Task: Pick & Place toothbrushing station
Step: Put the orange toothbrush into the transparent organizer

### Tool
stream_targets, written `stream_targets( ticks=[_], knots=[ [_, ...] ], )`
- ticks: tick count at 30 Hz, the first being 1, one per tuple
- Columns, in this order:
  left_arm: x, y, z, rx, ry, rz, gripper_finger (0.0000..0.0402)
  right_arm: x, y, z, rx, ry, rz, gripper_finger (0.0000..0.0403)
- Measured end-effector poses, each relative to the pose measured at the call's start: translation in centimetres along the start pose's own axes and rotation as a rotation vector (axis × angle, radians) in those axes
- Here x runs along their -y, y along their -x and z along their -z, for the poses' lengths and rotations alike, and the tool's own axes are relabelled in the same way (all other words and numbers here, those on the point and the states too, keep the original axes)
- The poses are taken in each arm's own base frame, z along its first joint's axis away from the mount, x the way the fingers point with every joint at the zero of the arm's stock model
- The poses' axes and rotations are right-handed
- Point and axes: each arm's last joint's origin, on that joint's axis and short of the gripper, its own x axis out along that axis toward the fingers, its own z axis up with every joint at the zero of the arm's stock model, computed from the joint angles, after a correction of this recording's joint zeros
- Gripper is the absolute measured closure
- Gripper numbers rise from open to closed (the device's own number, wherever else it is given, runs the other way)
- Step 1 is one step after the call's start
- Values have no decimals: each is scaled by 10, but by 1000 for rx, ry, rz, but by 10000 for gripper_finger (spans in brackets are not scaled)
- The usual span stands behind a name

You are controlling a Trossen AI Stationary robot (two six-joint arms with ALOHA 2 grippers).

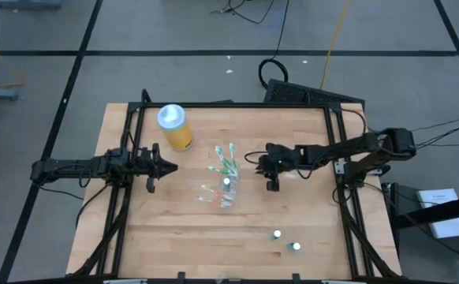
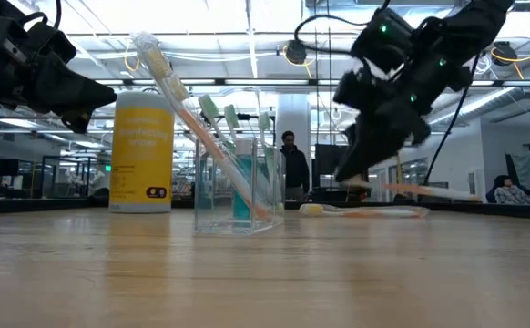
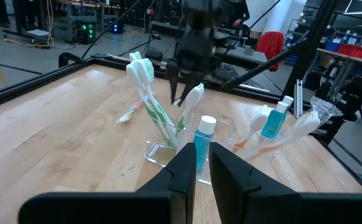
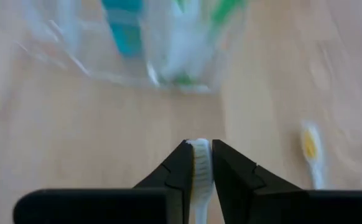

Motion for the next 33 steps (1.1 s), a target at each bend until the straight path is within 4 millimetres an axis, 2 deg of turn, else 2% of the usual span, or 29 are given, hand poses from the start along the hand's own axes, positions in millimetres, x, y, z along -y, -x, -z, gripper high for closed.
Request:
stream_targets(
  ticks=[9, 15, 22, 28, 33],
  knots=[
    [0, 0, 0, 0, 0, 0, 353, -19, 13, -30, 282, -35, -255, 358],
    [0, 0, 0, 0, 0, 0, 353, -31, 19, -42, 414, 6, -311, 358],
    [0, 0, 0, 0, 0, 0, 353, -41, 31, -61, 649, 52, -339, 358],
    [0, 0, 0, 0, 0, -1, 353, -49, 39, -70, 772, 95, -353, 358],
    [0, 0, 0, 0, 0, 0, 353, -56, 24, -68, 804, 91, -370, 358]
  ],
)
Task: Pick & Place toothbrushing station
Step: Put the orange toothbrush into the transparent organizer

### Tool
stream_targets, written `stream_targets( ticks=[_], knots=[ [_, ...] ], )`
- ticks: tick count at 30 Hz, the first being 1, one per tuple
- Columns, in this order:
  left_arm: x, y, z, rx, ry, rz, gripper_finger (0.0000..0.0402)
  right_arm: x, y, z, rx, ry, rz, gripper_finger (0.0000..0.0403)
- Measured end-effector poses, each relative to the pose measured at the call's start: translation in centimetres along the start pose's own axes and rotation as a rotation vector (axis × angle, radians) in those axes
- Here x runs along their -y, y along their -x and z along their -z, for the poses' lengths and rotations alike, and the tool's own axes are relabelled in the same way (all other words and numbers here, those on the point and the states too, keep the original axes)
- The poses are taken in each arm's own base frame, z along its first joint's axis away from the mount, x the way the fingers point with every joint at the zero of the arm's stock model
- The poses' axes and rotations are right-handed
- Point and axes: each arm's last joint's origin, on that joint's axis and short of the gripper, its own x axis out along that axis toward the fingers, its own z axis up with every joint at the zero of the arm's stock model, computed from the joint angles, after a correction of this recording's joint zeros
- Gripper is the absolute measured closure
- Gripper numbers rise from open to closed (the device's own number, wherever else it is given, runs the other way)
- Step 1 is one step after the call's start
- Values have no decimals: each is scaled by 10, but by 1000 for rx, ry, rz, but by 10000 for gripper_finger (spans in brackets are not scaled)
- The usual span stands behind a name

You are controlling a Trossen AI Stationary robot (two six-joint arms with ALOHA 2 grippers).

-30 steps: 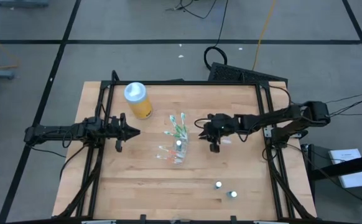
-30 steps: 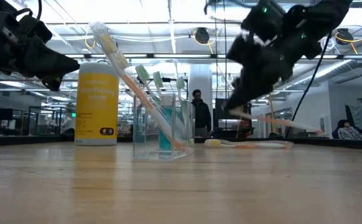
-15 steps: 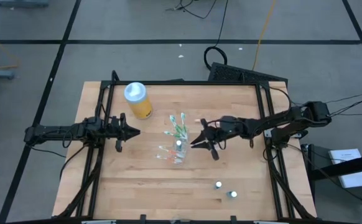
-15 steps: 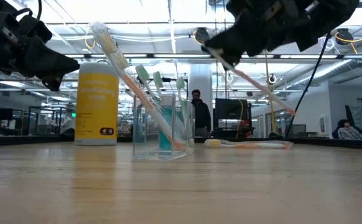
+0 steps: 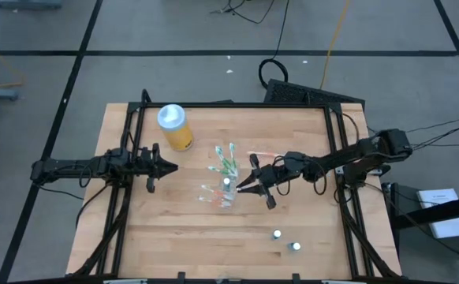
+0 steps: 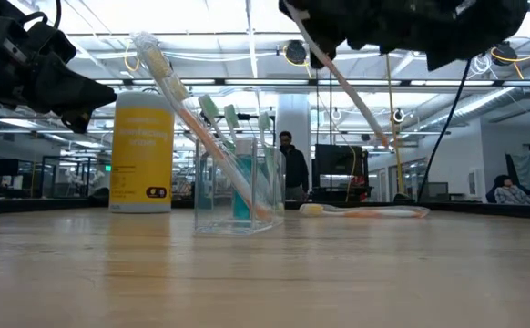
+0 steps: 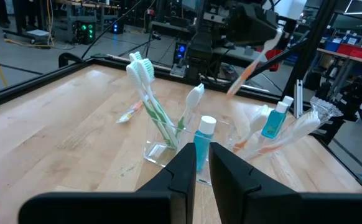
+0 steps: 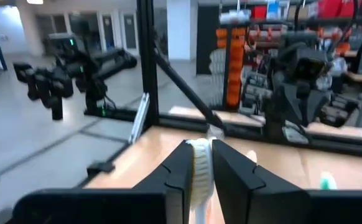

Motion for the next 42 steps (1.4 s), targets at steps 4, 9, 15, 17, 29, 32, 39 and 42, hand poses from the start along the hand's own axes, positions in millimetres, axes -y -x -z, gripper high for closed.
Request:
stream_targets(
  ticks=[4, 9, 15, 17, 29, 32, 39, 42],
  knots=[
    [0, 0, 0, 0, 0, 0, 353, 1, -9, 12, 60, 6, -5, 358],
    [0, 0, 0, -1, 0, 0, 353, 4, -16, 6, 191, 2, -8, 358],
    [0, 0, 0, 0, 0, 0, 353, 8, -34, -1, 228, 7, -12, 358],
    [0, 0, 0, -1, 0, 0, 353, 10, -42, -4, 245, 19, -11, 358],
    [0, 0, 0, 0, 0, 0, 353, 26, -80, -11, 242, 78, 7, 358],
    [0, 0, 0, 0, 0, 0, 353, 29, -89, -9, 204, 92, 15, 358],
    [0, 0, 0, -1, 0, 0, 353, 33, -98, 15, 135, 88, 22, 358],
    [0, 0, 0, 0, 0, 0, 353, 35, -100, 22, 112, 82, 44, 358]
  ],
)
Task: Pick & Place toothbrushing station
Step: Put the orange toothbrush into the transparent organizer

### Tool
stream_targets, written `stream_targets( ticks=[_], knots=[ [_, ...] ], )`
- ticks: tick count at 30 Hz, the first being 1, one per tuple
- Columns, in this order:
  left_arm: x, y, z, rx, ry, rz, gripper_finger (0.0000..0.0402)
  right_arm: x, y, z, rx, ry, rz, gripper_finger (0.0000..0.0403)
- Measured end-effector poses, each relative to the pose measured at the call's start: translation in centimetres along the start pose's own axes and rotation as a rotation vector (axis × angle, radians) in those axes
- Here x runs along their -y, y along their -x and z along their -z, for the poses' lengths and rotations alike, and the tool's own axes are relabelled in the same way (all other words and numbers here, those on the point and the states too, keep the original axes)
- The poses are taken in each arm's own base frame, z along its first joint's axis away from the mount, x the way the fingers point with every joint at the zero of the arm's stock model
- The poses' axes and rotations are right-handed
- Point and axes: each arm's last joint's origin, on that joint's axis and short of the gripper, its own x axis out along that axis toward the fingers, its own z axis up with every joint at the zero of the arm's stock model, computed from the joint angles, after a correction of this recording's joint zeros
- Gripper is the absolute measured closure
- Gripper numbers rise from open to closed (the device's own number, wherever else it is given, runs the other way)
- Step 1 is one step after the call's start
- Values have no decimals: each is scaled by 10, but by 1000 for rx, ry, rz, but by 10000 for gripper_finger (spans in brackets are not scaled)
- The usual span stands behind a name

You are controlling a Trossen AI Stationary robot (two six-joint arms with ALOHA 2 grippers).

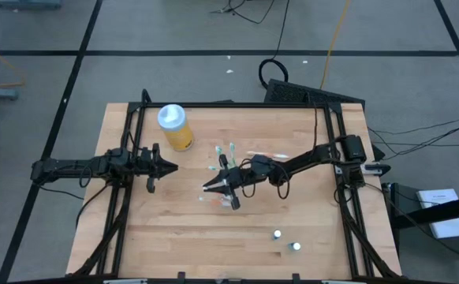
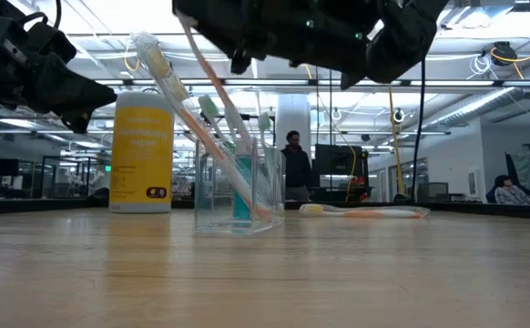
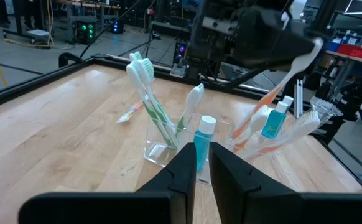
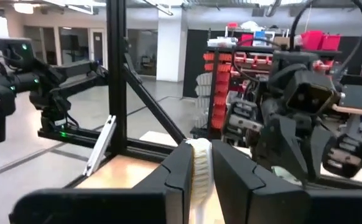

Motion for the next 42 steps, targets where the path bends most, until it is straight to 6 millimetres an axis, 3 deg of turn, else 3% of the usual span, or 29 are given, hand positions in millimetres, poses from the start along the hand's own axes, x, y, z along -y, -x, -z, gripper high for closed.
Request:
stream_targets(
  ticks=[42],
  knots=[
    [0, 0, 0, 0, 0, 0, 353, -2, 4, 27, -218, 27, -15, 358]
  ],
)
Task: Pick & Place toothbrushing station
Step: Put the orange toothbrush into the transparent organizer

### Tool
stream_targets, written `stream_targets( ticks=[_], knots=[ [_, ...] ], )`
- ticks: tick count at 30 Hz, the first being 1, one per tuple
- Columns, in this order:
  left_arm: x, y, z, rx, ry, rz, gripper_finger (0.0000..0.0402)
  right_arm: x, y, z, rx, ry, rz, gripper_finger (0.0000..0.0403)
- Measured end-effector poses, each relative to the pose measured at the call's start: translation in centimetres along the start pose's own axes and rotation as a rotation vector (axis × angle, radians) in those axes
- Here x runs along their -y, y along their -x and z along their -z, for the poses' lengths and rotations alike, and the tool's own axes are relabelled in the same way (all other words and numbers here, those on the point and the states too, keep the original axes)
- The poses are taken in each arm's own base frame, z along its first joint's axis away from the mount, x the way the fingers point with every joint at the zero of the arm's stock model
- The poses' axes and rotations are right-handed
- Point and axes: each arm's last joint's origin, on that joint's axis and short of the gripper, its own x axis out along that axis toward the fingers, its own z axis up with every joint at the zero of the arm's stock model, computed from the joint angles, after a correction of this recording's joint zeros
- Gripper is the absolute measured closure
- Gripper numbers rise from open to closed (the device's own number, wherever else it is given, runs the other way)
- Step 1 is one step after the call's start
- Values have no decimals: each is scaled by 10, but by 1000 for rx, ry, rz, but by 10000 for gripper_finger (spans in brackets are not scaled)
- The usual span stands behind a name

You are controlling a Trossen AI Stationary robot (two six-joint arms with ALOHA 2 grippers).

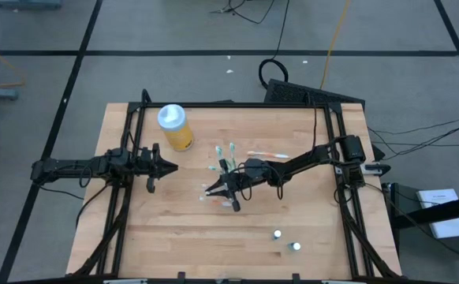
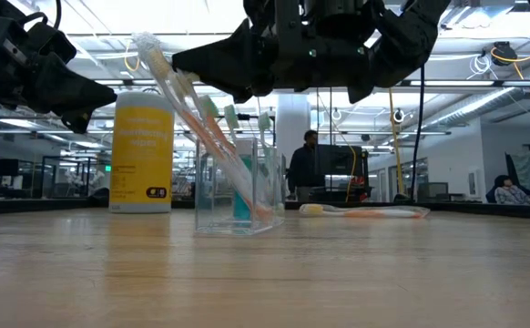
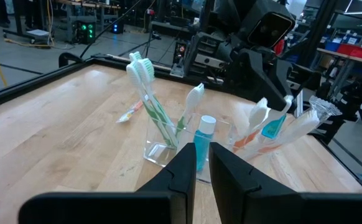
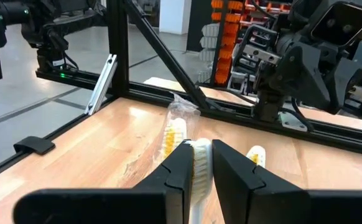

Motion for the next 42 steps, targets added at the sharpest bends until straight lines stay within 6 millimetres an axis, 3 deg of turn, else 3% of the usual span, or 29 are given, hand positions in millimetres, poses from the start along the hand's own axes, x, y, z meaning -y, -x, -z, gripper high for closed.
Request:
stream_targets(
  ticks=[27, 42],
  knots=[
    [0, 0, 0, 0, 0, 0, 353, 0, 0, 4, -38, -7, -3, 357],
    [0, 0, 0, 0, 0, 0, 353, 0, 0, 4, -37, 26, -5, 319]
  ],
)
